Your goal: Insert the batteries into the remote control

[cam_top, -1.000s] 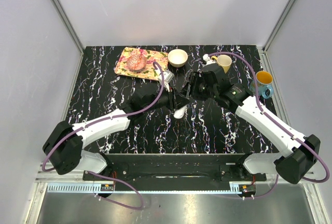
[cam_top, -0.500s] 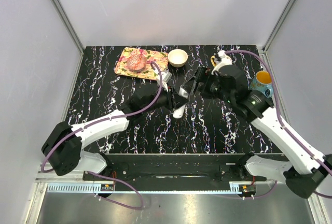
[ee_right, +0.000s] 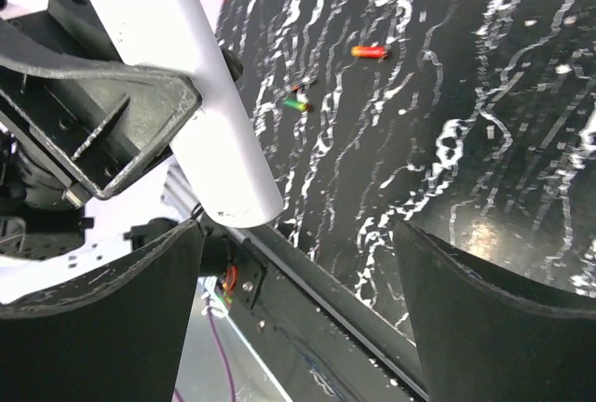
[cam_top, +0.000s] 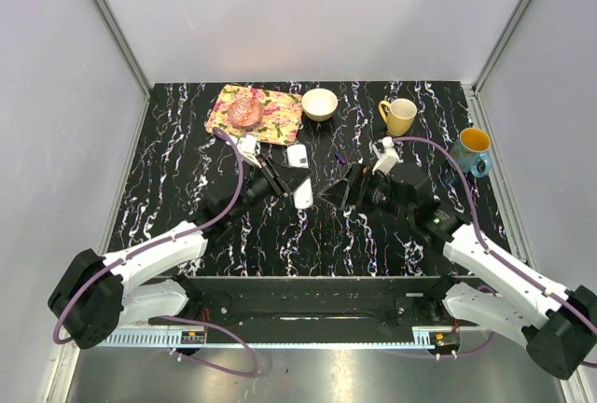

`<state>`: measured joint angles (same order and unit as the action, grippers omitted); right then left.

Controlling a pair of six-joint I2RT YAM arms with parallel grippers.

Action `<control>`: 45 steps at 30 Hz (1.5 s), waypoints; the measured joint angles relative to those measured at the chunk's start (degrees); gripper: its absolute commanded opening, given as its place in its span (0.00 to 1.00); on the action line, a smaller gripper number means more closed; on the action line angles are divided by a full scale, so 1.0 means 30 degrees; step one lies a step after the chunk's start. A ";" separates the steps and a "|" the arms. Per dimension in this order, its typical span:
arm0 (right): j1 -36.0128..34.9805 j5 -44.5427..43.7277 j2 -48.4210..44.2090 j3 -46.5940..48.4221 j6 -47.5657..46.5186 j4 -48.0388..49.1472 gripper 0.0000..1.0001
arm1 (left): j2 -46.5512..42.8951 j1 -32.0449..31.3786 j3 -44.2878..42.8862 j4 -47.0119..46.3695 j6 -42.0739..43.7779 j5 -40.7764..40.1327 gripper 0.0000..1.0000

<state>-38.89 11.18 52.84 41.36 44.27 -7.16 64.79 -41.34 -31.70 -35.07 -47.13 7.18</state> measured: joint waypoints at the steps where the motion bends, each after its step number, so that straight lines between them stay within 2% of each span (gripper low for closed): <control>1: 0.0000 0.0372 0.0277 -0.0131 0.0080 0.0408 0.89 | -0.0153 0.0000 0.0153 -0.0408 -0.0364 -0.0124 0.00; 8: -0.0007 0.3147 0.1719 -0.0189 0.0452 0.4452 0.84 | -0.0350 0.0044 0.0714 -0.2871 -0.2557 0.0051 0.00; 15: -0.0015 0.5231 0.2951 -0.0204 0.1056 0.7796 0.64 | 0.0022 0.0073 0.1129 -0.4991 -0.4320 0.0765 0.00; 18: -0.0015 0.5901 0.3657 -0.0204 0.1231 0.8612 0.47 | 0.0321 0.0073 0.1158 -0.5843 -0.4852 0.1086 0.00; 19: -0.0015 0.6164 0.3847 -0.0204 0.1413 0.8786 0.36 | 0.0335 0.0073 0.1195 -0.5974 -0.4940 0.1137 0.00; 20: -0.0022 0.6499 0.3993 -0.0204 0.1581 0.9202 0.31 | 0.0335 0.0080 0.1275 -0.6054 -0.4969 0.1173 0.00; 21: -0.0044 0.6623 0.4022 -0.0204 0.1515 0.9347 0.25 | 0.0350 0.0102 0.1326 -0.6113 -0.5115 0.1209 0.09; 22: -0.0044 0.6849 0.4029 -0.0226 0.1559 0.9508 0.17 | 0.0350 0.0124 0.1341 -0.6178 -0.5253 0.1260 0.22; 23: -0.0036 0.7023 0.4029 -0.0233 0.1566 0.9610 0.00 | 0.0342 0.0138 0.1341 -0.6309 -0.5384 0.1377 0.50; 25: -0.0022 0.7322 0.4029 -0.0233 0.1508 0.9726 0.00 | 0.0255 0.0146 0.1341 -0.6317 -0.5231 0.1515 0.62; 28: -0.0036 0.7985 0.4029 -0.0226 0.1450 0.9479 0.00 | 0.0051 0.0175 0.1333 -0.5938 -0.4838 0.1792 0.70; 33: -0.0036 0.9216 0.4029 -0.0044 0.0415 0.7927 0.00 | -0.0386 0.0634 0.1100 -0.5085 -0.4211 0.2834 0.69; 40: -0.0036 1.0389 0.3854 0.0488 -0.0889 0.6244 0.00 | -0.0466 0.1545 0.0641 -0.4517 -0.3803 0.4903 0.55; 45: -0.0015 1.0936 0.3512 0.0495 -0.1224 0.5858 0.00 | -0.0466 0.1945 0.0648 -0.4728 -0.3927 0.6193 0.61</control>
<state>-38.94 43.99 63.37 42.85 40.60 10.41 63.40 -35.51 -29.76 -49.25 -58.92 25.76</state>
